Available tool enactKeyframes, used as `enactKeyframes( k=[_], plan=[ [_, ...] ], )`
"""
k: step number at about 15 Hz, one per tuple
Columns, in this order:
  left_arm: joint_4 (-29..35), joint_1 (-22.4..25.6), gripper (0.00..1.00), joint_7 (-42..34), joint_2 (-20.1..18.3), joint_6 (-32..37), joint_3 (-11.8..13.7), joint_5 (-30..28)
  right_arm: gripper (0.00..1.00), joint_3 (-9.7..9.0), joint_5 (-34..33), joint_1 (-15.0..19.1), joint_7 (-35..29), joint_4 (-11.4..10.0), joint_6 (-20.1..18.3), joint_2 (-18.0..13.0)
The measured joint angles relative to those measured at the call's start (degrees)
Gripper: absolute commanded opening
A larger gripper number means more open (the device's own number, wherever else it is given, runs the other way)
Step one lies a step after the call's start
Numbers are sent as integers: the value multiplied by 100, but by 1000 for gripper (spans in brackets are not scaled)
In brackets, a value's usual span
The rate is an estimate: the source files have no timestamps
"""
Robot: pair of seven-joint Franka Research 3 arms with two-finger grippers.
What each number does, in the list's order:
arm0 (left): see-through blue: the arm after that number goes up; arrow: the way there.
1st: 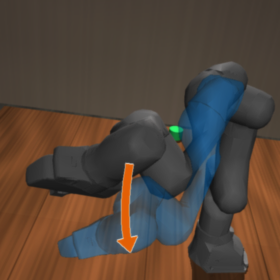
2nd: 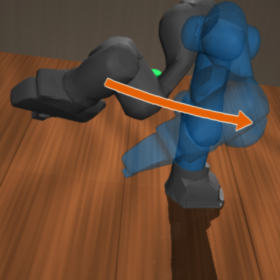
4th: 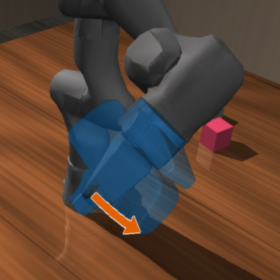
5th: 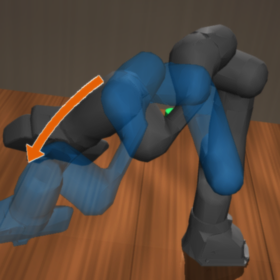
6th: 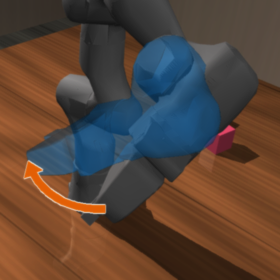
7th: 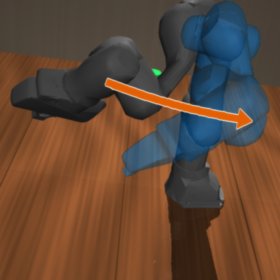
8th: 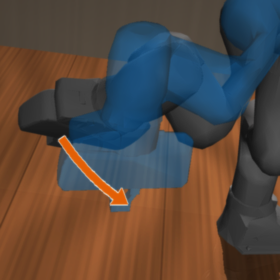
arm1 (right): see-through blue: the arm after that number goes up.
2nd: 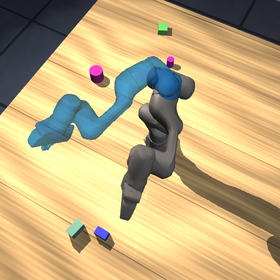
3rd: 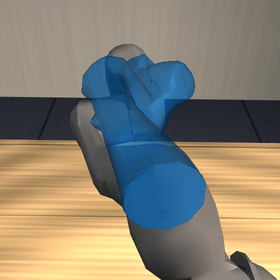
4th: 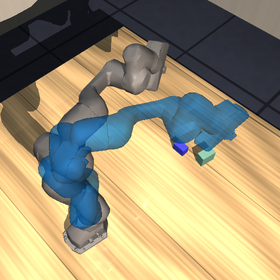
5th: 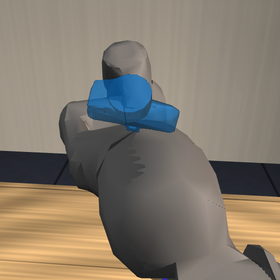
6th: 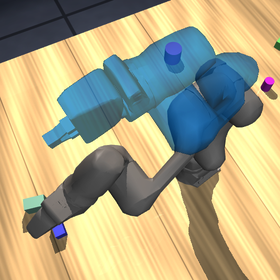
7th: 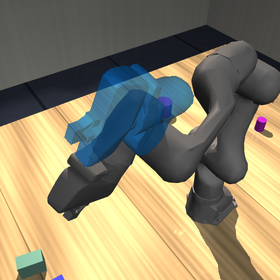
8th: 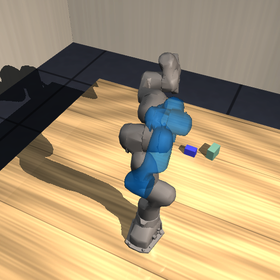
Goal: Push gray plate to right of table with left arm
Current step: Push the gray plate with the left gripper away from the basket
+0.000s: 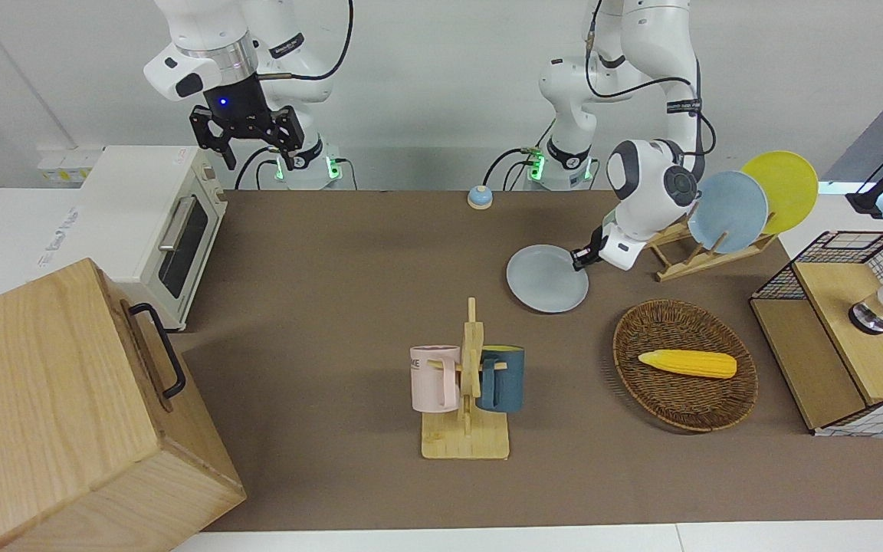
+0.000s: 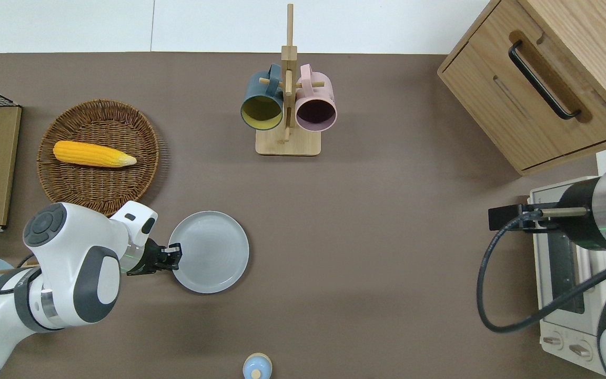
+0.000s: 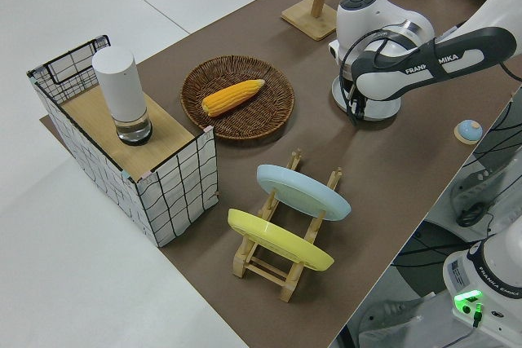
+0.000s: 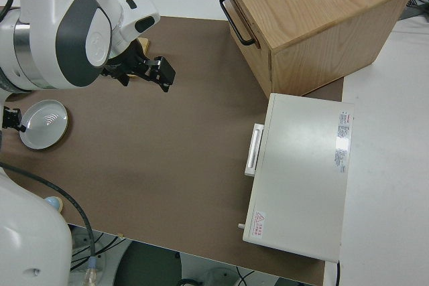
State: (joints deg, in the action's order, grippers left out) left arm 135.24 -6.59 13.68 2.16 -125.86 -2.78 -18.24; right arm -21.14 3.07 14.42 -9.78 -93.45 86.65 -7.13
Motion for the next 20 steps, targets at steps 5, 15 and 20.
enactKeyframes(
  k=[5, 15, 20],
  plan=[
    [14, -543, 0, 672, 15, -345, -256, -99, 996, 0, 0, 0, 0, 0, 0, 0],
    [25, -1020, 0, 2359, 71, -1230, -1274, -192, 996, 0, 0, 0, 0, 0, 0, 0],
    [24, -1119, 0, 2519, 188, -1522, -1351, -205, 996, 0, 0, 0, 0, 0, 0, 0]
  ],
)
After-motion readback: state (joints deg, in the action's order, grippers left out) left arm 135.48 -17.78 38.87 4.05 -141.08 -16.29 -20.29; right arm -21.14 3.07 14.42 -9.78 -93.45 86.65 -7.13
